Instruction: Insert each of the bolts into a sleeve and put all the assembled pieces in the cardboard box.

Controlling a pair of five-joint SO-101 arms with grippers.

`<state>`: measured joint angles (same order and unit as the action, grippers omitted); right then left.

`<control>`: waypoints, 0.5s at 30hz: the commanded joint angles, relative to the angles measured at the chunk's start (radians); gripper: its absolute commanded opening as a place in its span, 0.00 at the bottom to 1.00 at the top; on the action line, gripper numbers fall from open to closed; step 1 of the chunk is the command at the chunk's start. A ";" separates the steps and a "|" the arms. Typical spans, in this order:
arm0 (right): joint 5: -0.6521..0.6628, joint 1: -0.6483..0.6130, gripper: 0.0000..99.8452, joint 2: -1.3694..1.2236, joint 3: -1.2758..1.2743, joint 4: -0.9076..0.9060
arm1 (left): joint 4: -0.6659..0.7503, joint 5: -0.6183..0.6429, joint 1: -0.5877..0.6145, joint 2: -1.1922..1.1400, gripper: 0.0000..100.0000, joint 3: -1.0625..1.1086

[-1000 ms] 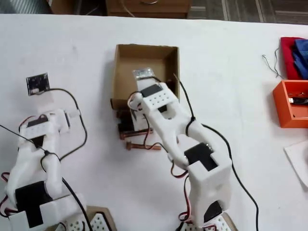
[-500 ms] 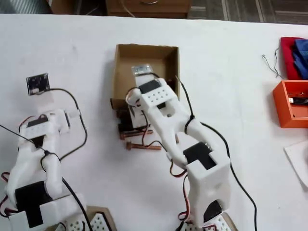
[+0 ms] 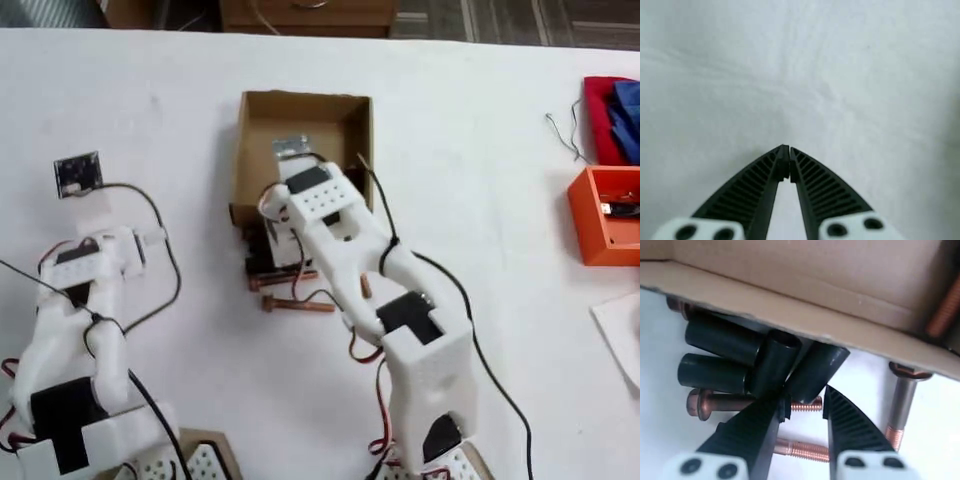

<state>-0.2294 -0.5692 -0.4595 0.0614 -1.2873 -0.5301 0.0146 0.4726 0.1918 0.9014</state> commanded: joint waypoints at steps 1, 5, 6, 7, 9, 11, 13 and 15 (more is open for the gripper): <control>-0.009 -0.001 0.11 0.013 0.052 -0.019 | 0.014 0.006 -0.005 0.005 0.04 -0.031; -0.009 -0.005 0.11 0.053 0.060 -0.062 | 0.014 0.006 -0.005 0.005 0.04 -0.031; -0.009 -0.005 0.11 0.067 0.064 -0.064 | 0.014 0.006 -0.005 0.005 0.04 -0.031; -0.009 -0.005 0.11 0.077 0.069 -0.064 | 0.014 0.006 -0.005 0.005 0.04 -0.031; -0.009 -0.005 0.11 0.088 0.069 -0.058 | 0.014 0.006 -0.005 0.005 0.04 -0.031; -0.009 -0.005 0.11 0.082 0.069 -0.044 | 0.014 0.006 -0.005 0.005 0.04 -0.031; -0.009 -0.002 0.11 0.068 0.069 -0.038 | 0.014 0.006 -0.005 0.005 0.04 -0.031; -0.028 -0.001 0.11 0.053 0.069 -0.038 | 0.014 0.006 -0.005 0.005 0.04 -0.031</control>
<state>-0.2294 -0.5677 -0.4488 0.0890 -1.3334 -0.5301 0.0146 0.4726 0.1918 0.9014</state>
